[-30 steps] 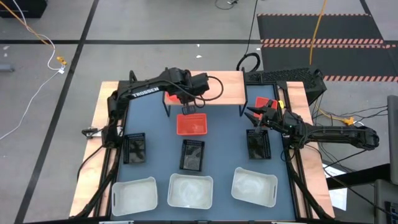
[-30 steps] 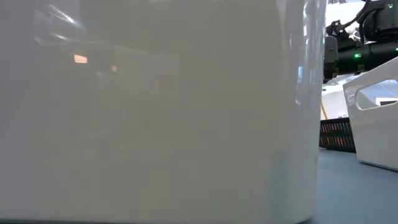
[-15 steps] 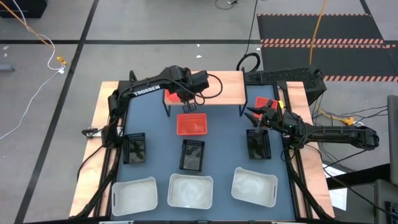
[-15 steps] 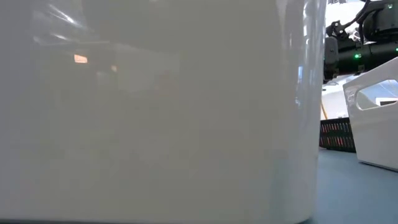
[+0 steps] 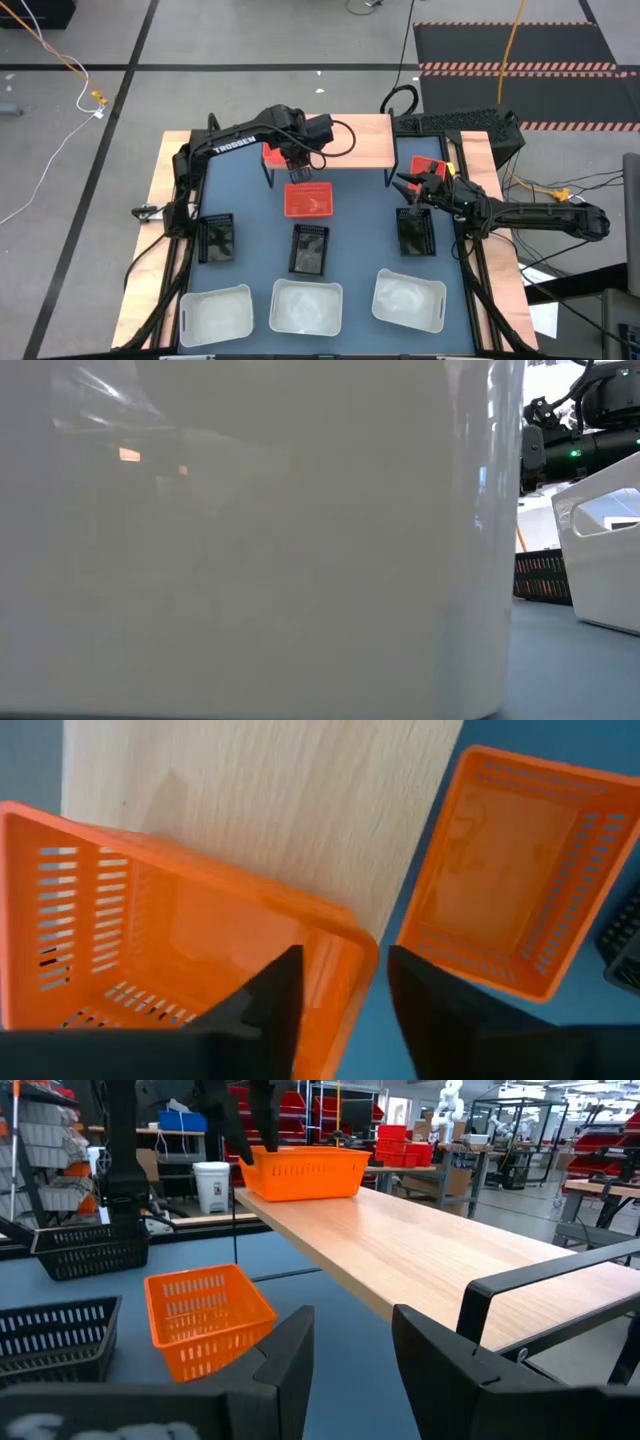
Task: Stack baskets on shelf by color
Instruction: Put the left orange bin on the shelf, then put the left black bin on the shelf
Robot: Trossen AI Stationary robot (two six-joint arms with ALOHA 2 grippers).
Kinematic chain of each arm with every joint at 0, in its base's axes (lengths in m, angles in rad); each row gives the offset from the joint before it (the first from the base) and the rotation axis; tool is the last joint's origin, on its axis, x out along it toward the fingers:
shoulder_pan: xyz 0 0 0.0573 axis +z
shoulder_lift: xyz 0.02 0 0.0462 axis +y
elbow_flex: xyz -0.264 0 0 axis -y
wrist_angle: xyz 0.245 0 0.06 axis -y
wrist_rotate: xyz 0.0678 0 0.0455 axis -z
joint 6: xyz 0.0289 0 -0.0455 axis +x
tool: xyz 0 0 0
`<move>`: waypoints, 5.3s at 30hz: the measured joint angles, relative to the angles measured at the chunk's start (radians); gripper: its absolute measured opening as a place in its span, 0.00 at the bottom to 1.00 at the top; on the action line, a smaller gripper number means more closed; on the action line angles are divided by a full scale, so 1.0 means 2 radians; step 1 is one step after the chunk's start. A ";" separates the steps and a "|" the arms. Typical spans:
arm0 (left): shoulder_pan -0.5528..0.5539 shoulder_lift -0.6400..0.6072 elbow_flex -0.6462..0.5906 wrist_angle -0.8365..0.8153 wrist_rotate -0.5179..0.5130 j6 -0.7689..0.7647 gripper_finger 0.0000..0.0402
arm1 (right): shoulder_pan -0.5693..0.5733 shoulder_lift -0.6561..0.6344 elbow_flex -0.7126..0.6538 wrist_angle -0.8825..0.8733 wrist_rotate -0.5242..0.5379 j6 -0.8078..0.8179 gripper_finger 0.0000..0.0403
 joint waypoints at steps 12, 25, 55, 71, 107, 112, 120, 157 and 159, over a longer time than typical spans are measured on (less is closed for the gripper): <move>-0.036 -0.025 0.046 -0.020 -0.005 -0.038 0.65 | 0.000 0.000 0.000 0.008 0.008 -0.005 0.33; -0.151 -0.143 -0.046 -0.019 -0.010 -0.207 0.54 | 0.000 0.000 0.000 0.017 0.026 -0.005 0.33; -0.410 -0.277 -0.643 0.189 0.138 -0.471 0.43 | 0.000 0.000 0.000 0.030 0.012 -0.026 0.33; -0.406 -0.283 -0.645 0.207 0.158 -0.450 0.43 | 0.000 0.000 0.000 0.050 0.012 -0.024 0.33; -0.356 -0.284 -0.403 0.066 0.129 -0.482 0.04 | 0.000 0.000 0.000 0.049 0.012 -0.017 0.33; -0.344 -0.281 -0.253 0.043 0.087 -0.466 0.02 | 0.000 0.000 0.000 0.049 0.011 -0.016 0.33; -0.300 -0.231 -0.082 0.046 -0.008 -0.316 0.02 | 0.000 0.000 0.000 0.046 0.011 -0.017 0.33; 0.005 0.067 0.104 0.188 -0.009 0.119 0.02 | 0.000 0.000 0.000 0.015 0.012 -0.034 0.33; 0.005 0.072 0.104 0.178 -0.009 0.118 0.03 | 0.000 0.000 0.000 0.015 0.012 -0.034 0.33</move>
